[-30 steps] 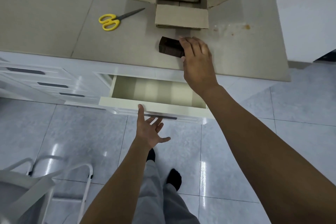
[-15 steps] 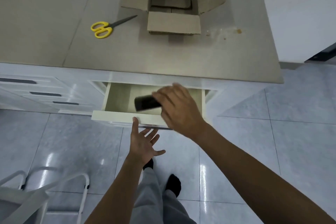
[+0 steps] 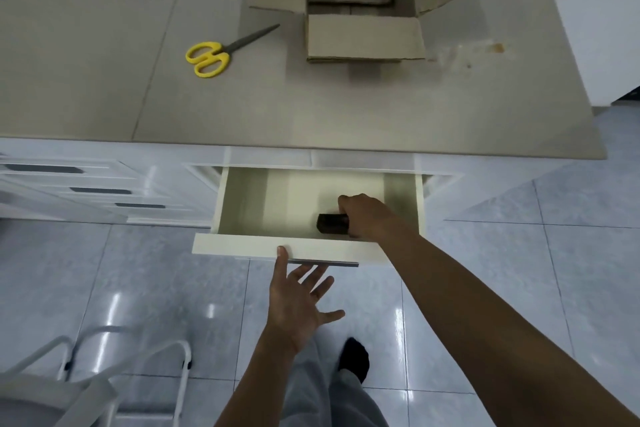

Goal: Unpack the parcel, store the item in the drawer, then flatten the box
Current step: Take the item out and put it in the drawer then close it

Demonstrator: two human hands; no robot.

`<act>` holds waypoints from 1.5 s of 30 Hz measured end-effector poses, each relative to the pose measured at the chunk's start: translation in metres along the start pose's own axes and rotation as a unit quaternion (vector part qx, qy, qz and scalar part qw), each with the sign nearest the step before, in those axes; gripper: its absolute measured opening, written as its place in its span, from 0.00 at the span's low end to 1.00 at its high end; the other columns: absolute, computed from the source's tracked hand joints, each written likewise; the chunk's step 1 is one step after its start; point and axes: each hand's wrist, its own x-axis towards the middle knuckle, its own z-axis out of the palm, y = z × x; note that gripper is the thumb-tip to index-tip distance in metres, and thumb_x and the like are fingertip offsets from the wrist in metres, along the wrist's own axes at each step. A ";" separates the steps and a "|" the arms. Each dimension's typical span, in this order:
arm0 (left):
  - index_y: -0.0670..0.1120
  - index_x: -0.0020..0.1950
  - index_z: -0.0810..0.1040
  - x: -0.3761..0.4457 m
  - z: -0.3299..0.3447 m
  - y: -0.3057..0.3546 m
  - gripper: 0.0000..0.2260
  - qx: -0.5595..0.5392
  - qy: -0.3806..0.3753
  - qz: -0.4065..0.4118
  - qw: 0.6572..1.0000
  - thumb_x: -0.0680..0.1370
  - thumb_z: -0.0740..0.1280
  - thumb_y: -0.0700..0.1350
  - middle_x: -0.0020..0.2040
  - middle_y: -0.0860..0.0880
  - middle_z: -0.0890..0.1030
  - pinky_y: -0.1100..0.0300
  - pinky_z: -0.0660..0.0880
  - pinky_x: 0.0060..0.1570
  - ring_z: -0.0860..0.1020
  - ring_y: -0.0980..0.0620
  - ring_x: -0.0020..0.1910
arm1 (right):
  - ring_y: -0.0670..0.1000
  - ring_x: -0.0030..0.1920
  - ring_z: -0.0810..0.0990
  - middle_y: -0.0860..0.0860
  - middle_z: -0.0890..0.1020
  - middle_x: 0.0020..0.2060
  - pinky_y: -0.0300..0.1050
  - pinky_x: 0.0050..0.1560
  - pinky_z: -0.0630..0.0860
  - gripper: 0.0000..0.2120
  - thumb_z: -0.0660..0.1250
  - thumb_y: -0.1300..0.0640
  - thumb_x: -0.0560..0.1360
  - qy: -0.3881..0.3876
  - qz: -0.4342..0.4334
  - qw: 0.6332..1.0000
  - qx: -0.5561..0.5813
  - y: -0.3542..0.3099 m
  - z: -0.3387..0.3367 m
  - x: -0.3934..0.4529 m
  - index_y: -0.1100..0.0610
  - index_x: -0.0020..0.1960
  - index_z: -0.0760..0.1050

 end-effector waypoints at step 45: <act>0.54 0.71 0.69 0.018 0.127 0.053 0.29 -0.107 -0.063 0.095 0.988 0.78 0.43 0.66 0.74 0.44 0.67 0.34 0.72 0.47 0.66 0.35 0.71 | 0.59 0.75 0.54 0.54 0.58 0.76 0.67 0.71 0.52 0.37 0.53 0.30 0.74 0.229 -0.045 0.971 -0.050 -0.041 -0.121 -0.092 0.55 0.72 0.61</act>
